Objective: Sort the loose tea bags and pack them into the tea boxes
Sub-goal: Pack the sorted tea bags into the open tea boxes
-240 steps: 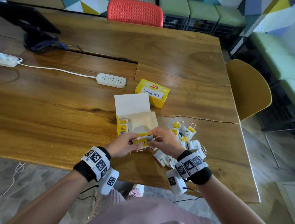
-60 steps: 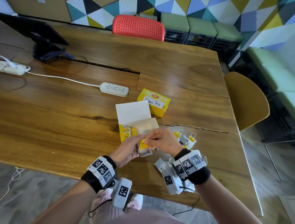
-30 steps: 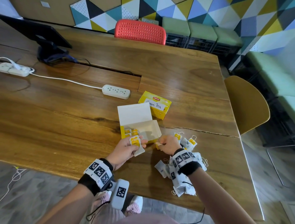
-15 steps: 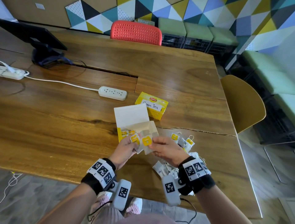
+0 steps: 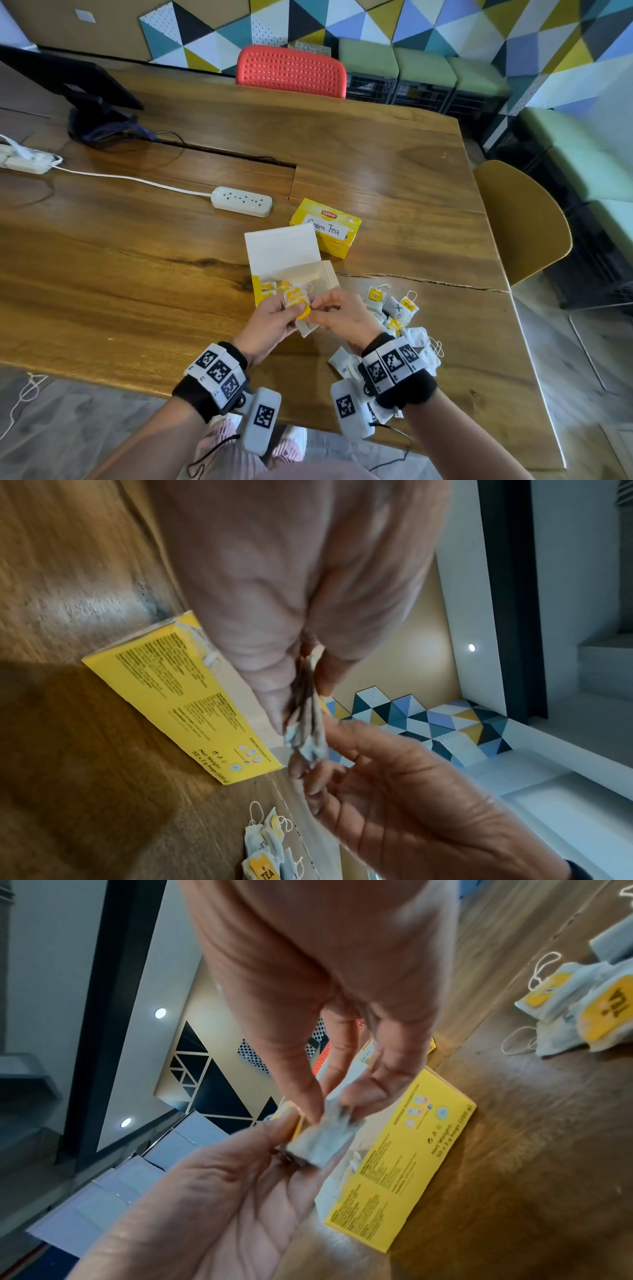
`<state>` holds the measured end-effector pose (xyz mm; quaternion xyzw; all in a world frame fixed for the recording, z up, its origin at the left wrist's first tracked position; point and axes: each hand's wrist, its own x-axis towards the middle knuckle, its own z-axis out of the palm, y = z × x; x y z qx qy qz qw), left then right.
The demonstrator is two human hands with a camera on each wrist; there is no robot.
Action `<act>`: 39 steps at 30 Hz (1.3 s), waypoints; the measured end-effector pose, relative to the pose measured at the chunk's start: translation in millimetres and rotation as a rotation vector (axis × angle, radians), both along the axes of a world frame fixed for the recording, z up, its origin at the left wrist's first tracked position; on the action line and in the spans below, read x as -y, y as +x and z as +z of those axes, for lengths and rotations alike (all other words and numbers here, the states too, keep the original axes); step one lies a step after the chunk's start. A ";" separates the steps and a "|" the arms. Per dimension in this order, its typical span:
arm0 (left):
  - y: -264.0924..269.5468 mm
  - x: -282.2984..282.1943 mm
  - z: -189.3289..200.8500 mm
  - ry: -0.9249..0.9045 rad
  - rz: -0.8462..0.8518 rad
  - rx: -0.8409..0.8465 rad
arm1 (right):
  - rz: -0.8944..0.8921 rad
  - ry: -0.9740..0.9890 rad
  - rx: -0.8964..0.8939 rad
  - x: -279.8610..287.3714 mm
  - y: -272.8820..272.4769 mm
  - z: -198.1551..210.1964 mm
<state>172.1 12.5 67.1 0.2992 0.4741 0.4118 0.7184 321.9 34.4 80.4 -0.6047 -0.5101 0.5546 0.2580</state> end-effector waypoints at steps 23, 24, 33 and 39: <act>-40.3 -19.7 -21.4 0.161 0.547 -0.423 | -0.136 0.143 0.238 -55.4 -5.8 -1.8; -42.1 -18.6 -26.6 0.129 0.582 -0.460 | -0.099 0.146 0.281 -56.3 -7.9 -2.3; -43.4 -14.8 -75.2 -0.048 0.485 -0.512 | 0.237 0.023 0.643 -59.8 -39.9 -18.5; -43.0 -18.5 -75.3 -0.077 0.481 -0.515 | 0.405 0.063 0.869 -58.0 -52.0 -16.4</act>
